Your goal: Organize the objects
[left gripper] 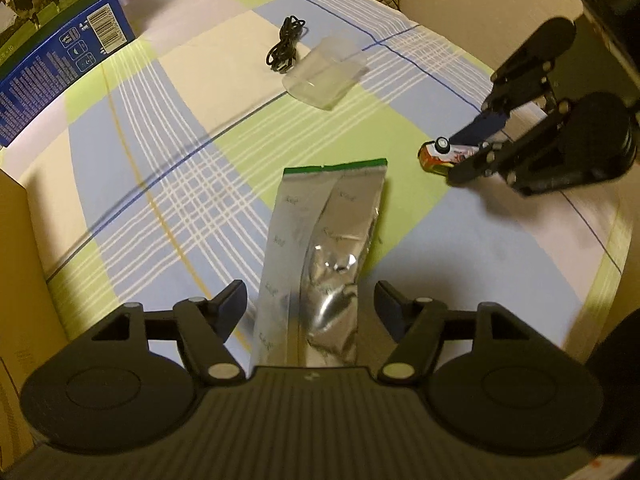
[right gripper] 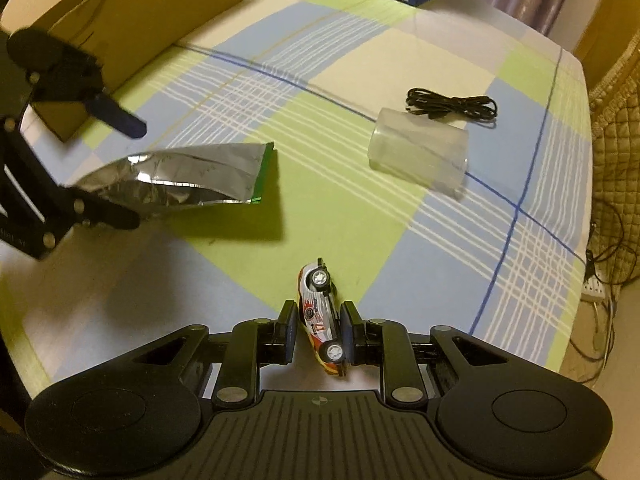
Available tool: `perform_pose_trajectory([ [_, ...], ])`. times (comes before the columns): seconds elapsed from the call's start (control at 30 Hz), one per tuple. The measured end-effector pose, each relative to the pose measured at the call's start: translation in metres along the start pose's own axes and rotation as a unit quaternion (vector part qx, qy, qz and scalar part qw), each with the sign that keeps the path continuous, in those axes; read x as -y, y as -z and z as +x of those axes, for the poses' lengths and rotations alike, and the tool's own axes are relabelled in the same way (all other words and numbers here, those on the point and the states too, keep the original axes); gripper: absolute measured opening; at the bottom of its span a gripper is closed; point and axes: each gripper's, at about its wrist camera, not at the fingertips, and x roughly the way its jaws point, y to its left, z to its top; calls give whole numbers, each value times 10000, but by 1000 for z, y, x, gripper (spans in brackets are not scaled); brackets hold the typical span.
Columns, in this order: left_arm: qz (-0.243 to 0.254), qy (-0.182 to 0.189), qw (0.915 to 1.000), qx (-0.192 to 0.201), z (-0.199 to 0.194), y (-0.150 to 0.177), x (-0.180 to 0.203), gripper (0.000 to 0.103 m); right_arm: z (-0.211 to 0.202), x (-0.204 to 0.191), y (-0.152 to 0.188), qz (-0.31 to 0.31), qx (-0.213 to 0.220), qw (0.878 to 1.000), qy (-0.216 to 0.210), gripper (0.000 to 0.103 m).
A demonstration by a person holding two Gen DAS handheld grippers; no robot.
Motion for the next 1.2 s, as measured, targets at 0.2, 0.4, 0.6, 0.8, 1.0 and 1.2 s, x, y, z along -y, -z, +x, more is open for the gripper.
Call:
perform_pose_trajectory([
  [0.2, -20, 63, 9999, -104, 13, -4, -9, 69, 5, 0, 1, -51, 4, 10000, -60, 19],
  [0.4, 114, 109, 9992, -372, 30, -8, -13, 69, 6, 0, 0, 140, -60, 9999, -45, 19],
  [0.6, 148, 275, 9979, -565, 38, -10, -13, 52, 4, 3, 2, 416, -29, 9991, -105, 19],
  [0.8, 292, 193, 9977, -578, 31, -4, -5, 37, -2, 0, 6, 588, 23, 9982, -65, 19],
  [1.0, -33, 140, 9991, -403, 14, 3, -6, 31, -15, -6, 11, 875, 130, 9961, -29, 19],
  [1.2, -185, 141, 9996, -185, -16, 5, -4, 31, -41, -16, 12, 1088, 311, 9936, 4, 19],
])
